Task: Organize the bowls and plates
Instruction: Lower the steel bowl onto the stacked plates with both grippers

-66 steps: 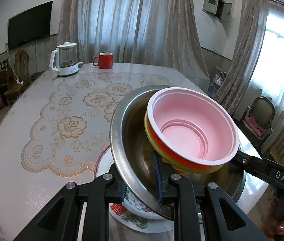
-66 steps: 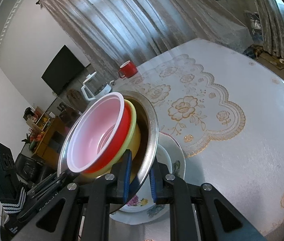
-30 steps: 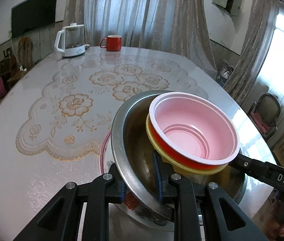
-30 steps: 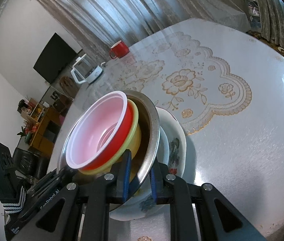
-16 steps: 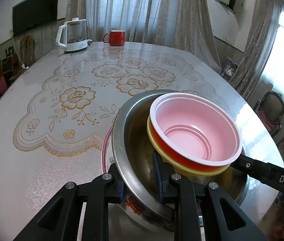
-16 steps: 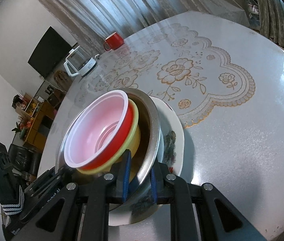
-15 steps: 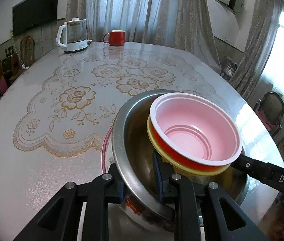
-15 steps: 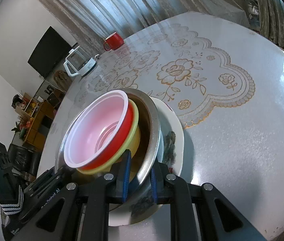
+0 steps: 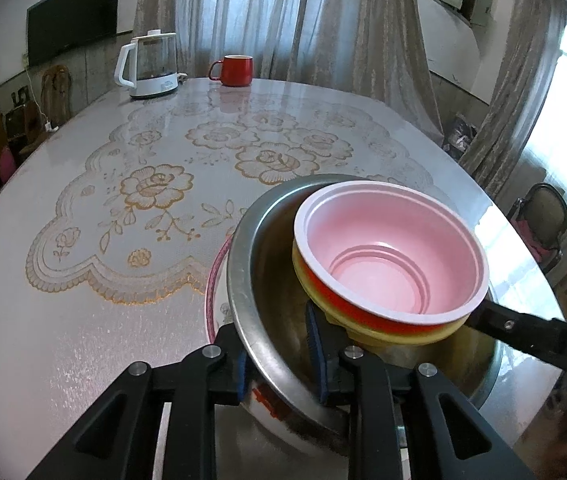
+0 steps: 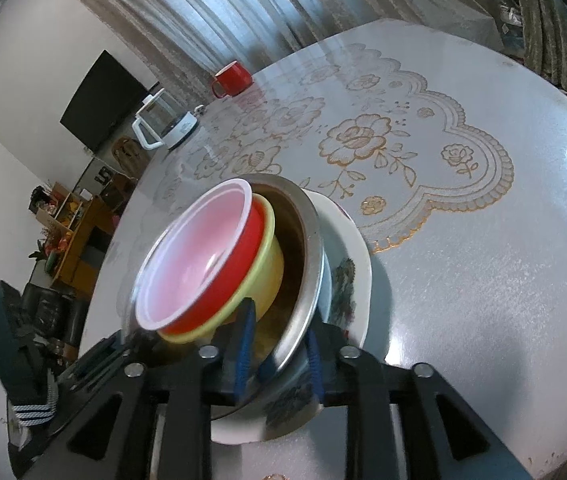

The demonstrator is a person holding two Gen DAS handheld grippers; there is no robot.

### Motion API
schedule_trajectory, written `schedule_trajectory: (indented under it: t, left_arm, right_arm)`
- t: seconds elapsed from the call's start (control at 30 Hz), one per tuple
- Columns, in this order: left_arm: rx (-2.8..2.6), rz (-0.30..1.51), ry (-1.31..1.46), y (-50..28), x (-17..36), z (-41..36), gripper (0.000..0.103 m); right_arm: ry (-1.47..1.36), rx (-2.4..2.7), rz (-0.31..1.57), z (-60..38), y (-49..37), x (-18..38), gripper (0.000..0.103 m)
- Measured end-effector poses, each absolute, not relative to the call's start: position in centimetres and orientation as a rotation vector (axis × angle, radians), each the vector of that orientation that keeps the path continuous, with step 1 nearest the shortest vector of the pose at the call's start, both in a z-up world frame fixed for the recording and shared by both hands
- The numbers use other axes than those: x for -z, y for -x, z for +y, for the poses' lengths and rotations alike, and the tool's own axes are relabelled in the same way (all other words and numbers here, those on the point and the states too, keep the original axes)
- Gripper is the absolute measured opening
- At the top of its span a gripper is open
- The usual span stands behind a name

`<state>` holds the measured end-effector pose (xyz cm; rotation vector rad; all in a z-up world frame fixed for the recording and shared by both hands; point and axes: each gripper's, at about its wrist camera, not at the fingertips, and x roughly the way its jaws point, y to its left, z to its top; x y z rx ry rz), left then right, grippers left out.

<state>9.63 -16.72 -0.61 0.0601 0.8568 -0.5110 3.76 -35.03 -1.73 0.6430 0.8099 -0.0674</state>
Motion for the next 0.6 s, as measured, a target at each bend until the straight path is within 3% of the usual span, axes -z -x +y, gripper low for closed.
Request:
schedule_trajectory:
  t: [0.13,0.2,0.27,0.33,0.4,0.6]
  left_arm:
    - [0.523,0.837,-0.047,-8.9,0.2,-16.2,0.034]
    - [0.517,0.814,-0.051,-8.4,-0.3,-15.8,0.048]
    - [0.511,0.793,-0.046,-7.9,-0.8,-15.3,0.055]
    - [0.509,0.776,-0.035,-7.6,-1.1,-14.9,0.053]
    - [0.511,0.769,-0.046,-7.6,-1.1,-14.8,0.029]
    - [0.529,0.767,-0.057,-7.3,-1.2,-14.6,0.029]
  right_arm:
    - [-0.617,0.074,0.803,-34.7,-3.0,1.3,0.028]
    - [-0.602,0.069,0.801,-34.5,-2.8,1.3,0.026]
    - [-0.574,0.079,0.799,-34.2,-2.9,1.5,0.019]
    - [-0.568,0.091,0.786,-34.2,-3.0,1.7,0.019]
    - [-0.563,0.103,0.781,-34.3,-3.2,1.8,0.018]
    - [-0.565,0.111,0.79,-34.1,-3.0,1.6,0.024]
